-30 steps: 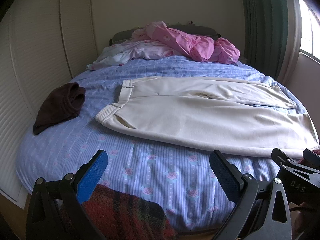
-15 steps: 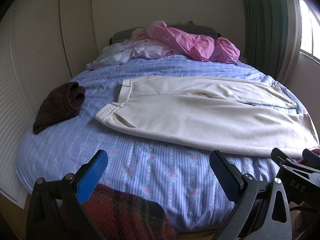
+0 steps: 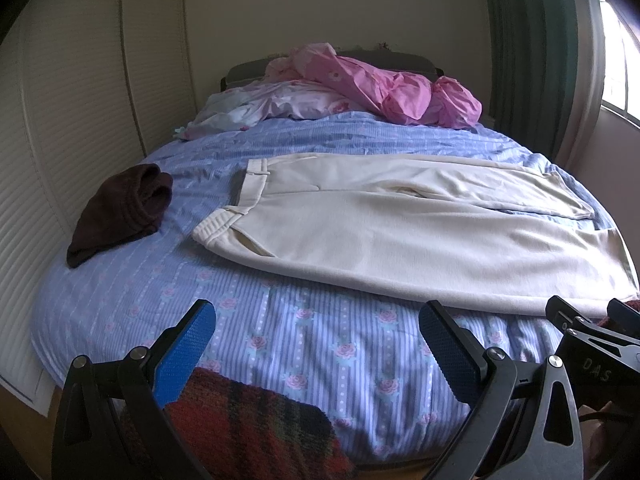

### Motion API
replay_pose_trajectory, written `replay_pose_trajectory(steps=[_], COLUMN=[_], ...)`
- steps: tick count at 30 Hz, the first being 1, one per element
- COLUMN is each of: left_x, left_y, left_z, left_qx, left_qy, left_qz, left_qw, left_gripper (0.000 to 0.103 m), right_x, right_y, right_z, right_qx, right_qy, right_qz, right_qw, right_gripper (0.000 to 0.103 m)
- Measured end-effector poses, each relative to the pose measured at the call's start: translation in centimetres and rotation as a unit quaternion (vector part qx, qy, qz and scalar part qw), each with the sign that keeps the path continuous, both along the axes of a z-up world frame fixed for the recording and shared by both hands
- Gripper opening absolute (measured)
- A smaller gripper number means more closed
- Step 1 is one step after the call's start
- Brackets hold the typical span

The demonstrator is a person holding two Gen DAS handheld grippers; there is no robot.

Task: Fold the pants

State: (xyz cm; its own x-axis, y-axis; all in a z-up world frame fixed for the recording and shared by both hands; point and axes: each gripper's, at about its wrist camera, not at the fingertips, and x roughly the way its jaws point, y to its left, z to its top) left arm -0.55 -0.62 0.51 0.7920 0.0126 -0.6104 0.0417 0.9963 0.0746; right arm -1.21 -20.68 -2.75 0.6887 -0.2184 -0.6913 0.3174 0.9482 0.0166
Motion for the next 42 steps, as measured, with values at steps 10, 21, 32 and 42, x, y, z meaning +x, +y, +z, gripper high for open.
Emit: replay_pose_trajectory(steps=[10, 21, 32, 42], left_x=[0.0, 0.4, 2.4, 9.2], left_y=[0.0, 0.4, 2.0, 5.2], left_z=[0.0, -1.1, -1.0, 0.2], left_qx=[-0.001, -0.001, -0.012, 0.036], left_qy=[0.001, 0.013, 0.027, 0.042], left_qz=[0.001, 0.006, 0.016, 0.011], left_qw=[1.0, 0.9999, 0.9994, 0.9984], left_gripper=[0.103, 0.103, 0.103, 0.103], right_x=[-0.1, 0.7, 1.7, 6.3], right_y=[0.1, -0.3, 0.2, 1.7], right_z=[0.3, -0.5, -1.2, -3.1], right_qx=[0.001, 0.005, 0.023, 0.079], right_qy=[0.001, 0.011, 0.009, 0.017], right_qz=[0.0, 0.0, -0.006, -0.027], right_qw=[1.0, 1.0, 1.0, 0.996], right_gripper=[0.103, 0.103, 0.103, 0.103])
